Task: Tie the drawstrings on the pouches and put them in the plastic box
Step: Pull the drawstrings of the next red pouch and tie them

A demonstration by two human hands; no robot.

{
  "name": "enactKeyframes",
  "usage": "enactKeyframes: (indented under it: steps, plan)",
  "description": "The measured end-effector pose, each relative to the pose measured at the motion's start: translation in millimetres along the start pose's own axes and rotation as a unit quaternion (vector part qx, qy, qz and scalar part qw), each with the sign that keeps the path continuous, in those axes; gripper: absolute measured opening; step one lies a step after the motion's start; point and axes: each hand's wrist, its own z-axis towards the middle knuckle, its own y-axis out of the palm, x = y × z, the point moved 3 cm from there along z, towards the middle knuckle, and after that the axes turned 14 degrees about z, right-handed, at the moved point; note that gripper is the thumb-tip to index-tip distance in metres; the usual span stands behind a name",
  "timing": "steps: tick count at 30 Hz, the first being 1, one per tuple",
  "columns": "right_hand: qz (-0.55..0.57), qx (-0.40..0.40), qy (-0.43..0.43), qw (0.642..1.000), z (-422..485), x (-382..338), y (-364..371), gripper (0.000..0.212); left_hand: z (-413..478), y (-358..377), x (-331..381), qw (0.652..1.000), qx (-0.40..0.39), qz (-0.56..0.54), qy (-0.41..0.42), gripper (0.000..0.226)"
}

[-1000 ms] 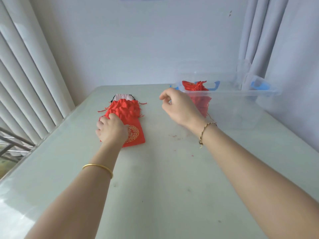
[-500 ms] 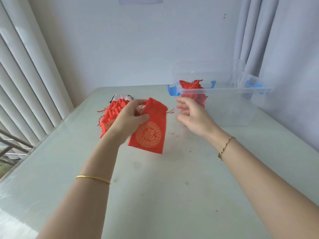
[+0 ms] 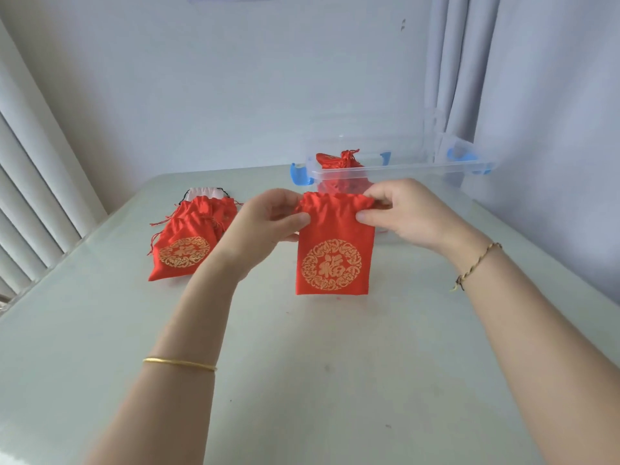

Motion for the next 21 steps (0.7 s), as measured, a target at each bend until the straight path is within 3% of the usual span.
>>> enactKeyframes:
  steps: [4, 15, 21]
  plan:
    - [0.006, -0.008, 0.011, 1.000, 2, 7, -3, 0.013, 5, -8, -2, 0.995, 0.033, 0.096, 0.015, 0.015]
    - [0.053, 0.001, 0.049, 0.997, -5, 8, -11, 0.014, 4, -18, -8, 0.995, 0.051, 0.091, 0.002, 0.014]
    - [0.110, 0.012, 0.058, 0.992, -5, 7, -6, 0.004, 3, -17, -6, 0.994, 0.047, 0.094, 0.003, 0.016]
